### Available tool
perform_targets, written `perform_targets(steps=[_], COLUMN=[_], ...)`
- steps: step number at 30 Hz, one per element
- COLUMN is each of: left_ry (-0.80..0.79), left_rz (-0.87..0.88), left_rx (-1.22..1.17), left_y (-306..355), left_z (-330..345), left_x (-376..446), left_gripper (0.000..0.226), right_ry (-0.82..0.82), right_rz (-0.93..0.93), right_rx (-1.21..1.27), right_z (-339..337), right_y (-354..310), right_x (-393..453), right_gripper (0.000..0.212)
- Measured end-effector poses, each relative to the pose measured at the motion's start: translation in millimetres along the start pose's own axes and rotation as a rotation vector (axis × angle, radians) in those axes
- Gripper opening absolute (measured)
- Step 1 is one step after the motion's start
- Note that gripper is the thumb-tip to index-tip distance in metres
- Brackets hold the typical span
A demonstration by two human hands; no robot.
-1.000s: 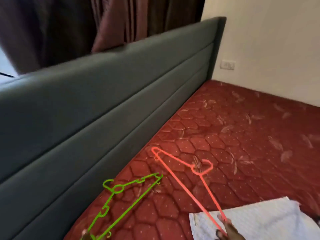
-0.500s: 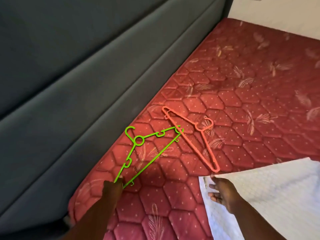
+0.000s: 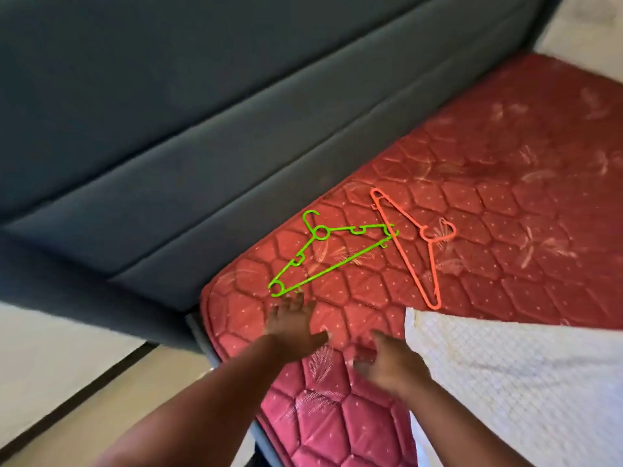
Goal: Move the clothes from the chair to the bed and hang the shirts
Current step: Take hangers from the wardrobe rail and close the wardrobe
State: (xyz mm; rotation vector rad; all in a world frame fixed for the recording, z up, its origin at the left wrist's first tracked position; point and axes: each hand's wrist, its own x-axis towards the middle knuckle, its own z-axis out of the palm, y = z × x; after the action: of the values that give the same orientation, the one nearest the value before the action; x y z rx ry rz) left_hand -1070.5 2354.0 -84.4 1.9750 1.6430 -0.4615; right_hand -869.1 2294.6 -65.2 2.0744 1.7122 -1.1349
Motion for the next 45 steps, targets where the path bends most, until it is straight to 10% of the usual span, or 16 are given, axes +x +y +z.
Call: perform_targets(steps=[9, 15, 21, 31, 39, 45], left_ry=[0.016, 0.131, 0.259, 0.292, 0.349, 0.402], left_rz=[-0.294, -0.55, -0.738, -1.257, -1.504, -1.694], left_rx=[-0.125, -0.284, -0.441, -0.8, -1.049, -1.132], left_y=[-62.9, -107.9, -111.4, -30.1, 80.4, 181.2], left_z=[50.5, 101.2, 172.0, 336.5, 408.9, 448.7], left_x=[-171.1, -295.1, -454.4, -734.1, -801.8, -858.5], left_gripper=[0.092, 0.093, 0.095, 0.1, 0.097, 0.097], right_ry=[-0.131, -0.185, -0.135, -0.255, -0.378, -0.459], right_rz=[-0.329, -0.637, -0.813, -1.309, -1.543, -1.691], right_rx=[-0.348, -0.547, -0.6, -1.068, -1.323, -1.484], right_z=[63.4, 104.6, 196.7, 334.0, 400.8, 427.8], right_y=[-100.3, -166.5, -185.5, -166.4, -102.8, -32.2], right_x=[-72.3, -157.9, -268.5, -522.8, -604.4, -662.2], right_gripper=[0.105, 0.16, 0.124, 0.129, 0.113, 0.146])
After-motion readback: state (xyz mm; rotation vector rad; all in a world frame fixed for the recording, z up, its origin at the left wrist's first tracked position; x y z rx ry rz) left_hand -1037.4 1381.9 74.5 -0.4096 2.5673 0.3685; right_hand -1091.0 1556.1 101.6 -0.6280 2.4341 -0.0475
